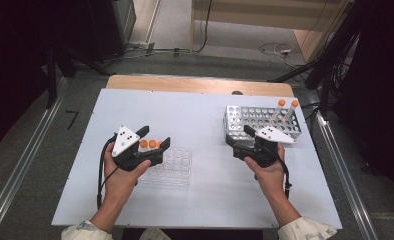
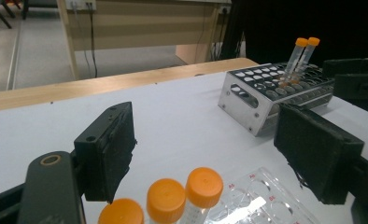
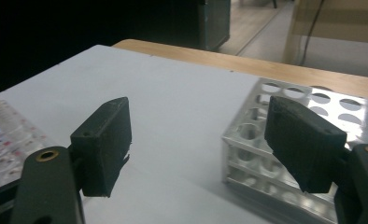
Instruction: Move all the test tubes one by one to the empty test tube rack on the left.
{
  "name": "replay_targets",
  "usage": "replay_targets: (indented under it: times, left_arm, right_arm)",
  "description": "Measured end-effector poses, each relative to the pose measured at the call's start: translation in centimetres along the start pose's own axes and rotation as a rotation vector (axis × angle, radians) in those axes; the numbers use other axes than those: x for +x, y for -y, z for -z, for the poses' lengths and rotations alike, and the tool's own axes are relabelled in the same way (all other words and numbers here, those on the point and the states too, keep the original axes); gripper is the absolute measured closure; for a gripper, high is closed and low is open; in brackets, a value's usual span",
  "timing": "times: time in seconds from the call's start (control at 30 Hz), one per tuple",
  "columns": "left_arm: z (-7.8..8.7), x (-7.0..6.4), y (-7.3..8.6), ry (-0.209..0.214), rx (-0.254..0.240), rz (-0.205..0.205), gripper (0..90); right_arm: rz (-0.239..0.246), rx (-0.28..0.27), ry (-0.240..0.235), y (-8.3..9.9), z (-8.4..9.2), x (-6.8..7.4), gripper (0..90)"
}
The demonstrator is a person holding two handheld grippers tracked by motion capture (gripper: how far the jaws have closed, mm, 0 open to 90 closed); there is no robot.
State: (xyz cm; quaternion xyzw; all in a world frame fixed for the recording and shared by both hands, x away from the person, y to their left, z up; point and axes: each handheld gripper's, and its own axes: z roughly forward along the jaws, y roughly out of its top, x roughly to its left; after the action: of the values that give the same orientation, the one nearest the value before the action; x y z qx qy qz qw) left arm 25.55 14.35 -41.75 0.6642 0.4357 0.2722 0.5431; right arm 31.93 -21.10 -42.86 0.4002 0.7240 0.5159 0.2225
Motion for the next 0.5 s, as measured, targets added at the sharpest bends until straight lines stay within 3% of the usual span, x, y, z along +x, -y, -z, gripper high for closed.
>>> replay_targets:
  times: [0.5]
  left_arm:
    - [0.0, 0.3, -0.3, -0.002, -0.018, 0.012, 21.4]
  right_arm:
    - [-0.09, -0.047, 0.268, -0.5, 1.2, -7.7, 22.0]
